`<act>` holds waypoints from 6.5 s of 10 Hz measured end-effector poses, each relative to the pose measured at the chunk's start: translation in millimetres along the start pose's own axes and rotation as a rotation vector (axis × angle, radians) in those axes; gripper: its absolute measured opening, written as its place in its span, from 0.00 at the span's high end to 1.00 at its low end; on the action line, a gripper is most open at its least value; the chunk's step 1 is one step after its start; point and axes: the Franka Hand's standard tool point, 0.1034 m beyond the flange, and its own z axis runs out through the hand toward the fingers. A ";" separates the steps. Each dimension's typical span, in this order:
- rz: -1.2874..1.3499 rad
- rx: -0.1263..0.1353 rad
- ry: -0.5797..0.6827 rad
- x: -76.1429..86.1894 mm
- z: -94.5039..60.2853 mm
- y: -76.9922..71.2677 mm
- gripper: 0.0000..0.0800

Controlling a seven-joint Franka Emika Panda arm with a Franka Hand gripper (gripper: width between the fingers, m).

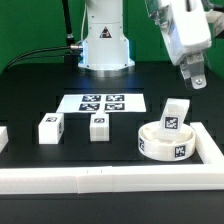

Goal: Assemble stool

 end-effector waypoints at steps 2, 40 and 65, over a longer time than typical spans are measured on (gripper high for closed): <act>-0.319 -0.032 -0.010 -3.1 1.4 9.3 0.19; -2.476 -0.496 -0.404 27.7 4.1 -10.0 0.19; -2.767 -0.473 -0.518 40.2 26.9 26.3 0.58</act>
Offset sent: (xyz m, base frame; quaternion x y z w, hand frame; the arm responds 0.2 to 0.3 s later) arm 0.0131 -0.0140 0.0136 -0.0089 -0.0322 -0.2718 0.9618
